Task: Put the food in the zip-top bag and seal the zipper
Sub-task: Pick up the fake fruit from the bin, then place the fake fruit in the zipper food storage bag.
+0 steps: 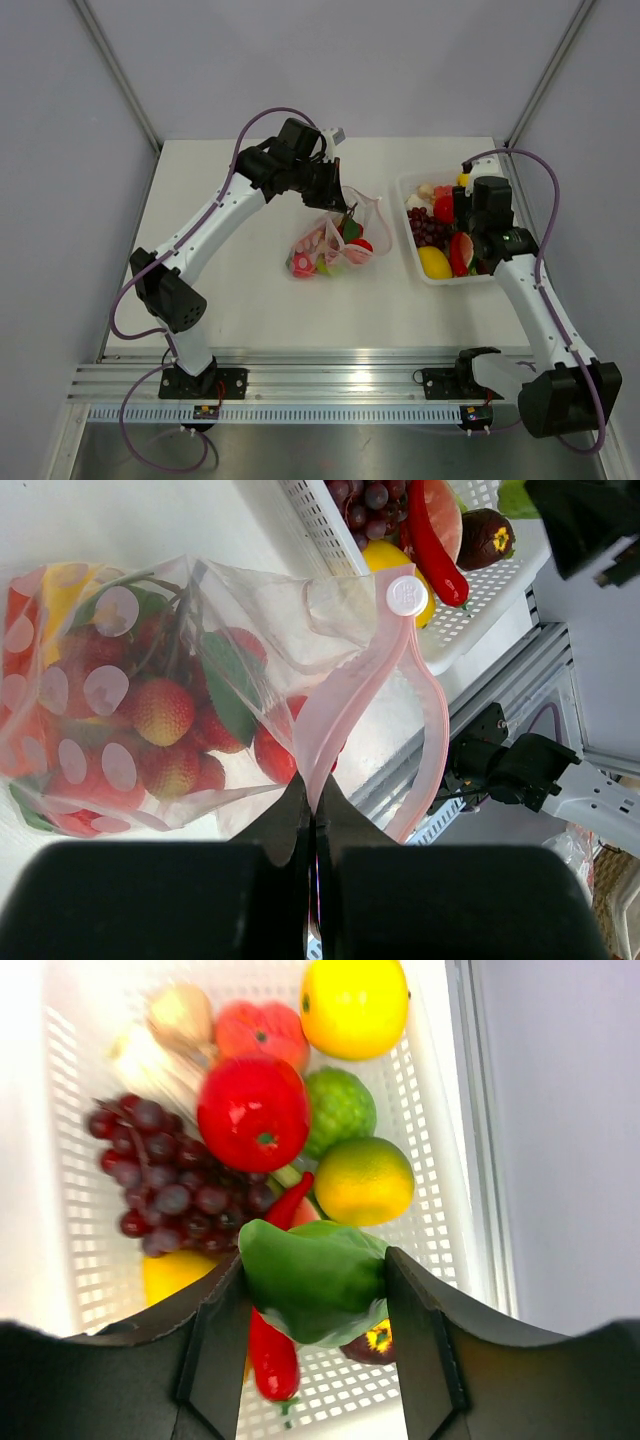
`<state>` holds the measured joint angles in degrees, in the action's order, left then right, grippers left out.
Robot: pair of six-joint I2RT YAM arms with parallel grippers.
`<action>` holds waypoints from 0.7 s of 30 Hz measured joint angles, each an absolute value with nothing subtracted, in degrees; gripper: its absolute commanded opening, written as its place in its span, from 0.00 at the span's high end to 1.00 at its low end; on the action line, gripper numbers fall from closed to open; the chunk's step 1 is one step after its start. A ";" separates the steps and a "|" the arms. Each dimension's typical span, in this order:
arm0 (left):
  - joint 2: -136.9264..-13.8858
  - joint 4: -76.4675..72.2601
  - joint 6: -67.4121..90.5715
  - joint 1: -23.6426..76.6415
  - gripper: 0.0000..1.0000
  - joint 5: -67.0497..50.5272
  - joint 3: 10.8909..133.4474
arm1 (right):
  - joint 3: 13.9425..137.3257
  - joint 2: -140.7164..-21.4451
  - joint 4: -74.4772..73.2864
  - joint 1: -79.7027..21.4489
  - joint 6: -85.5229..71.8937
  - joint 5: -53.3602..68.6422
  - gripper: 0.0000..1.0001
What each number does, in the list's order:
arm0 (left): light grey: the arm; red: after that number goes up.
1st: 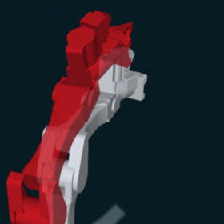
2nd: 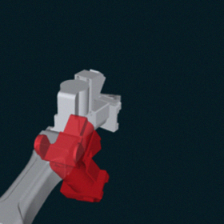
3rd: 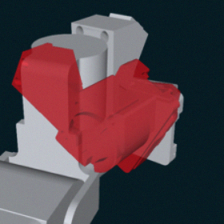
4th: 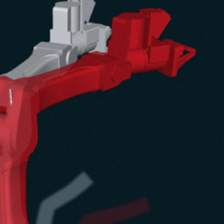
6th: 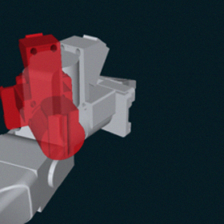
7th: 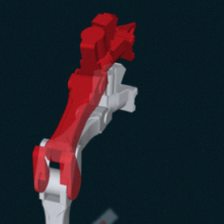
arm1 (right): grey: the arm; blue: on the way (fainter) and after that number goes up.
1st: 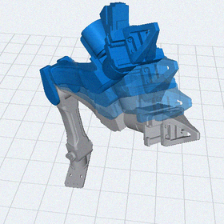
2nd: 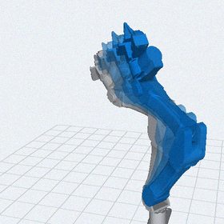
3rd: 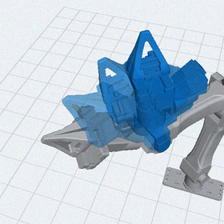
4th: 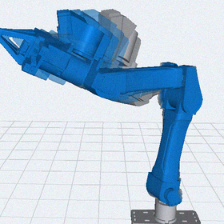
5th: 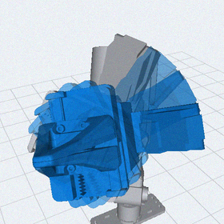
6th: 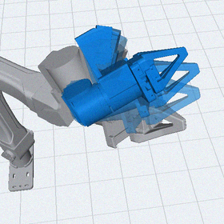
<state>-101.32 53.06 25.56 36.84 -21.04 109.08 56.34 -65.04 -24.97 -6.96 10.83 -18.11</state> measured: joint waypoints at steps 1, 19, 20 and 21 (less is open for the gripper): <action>-101.32 53.06 25.56 36.84 1.00 -21.06 109.08 | 56.64 -63.44 -25.45 -6.96 10.09 -17.10 0.85; -102.17 52.97 26.02 36.77 1.00 -21.39 109.91 | 69.17 -51.88 -26.44 -6.96 -7.22 13.76 0.90; -102.28 52.93 26.11 36.80 1.00 -21.54 109.91 | 69.58 -51.96 -25.61 -6.98 -8.69 15.44 0.90; -102.41 52.84 26.26 36.80 1.00 -21.71 109.93 | 69.82 -52.10 -24.67 -7.07 -10.20 17.08 0.90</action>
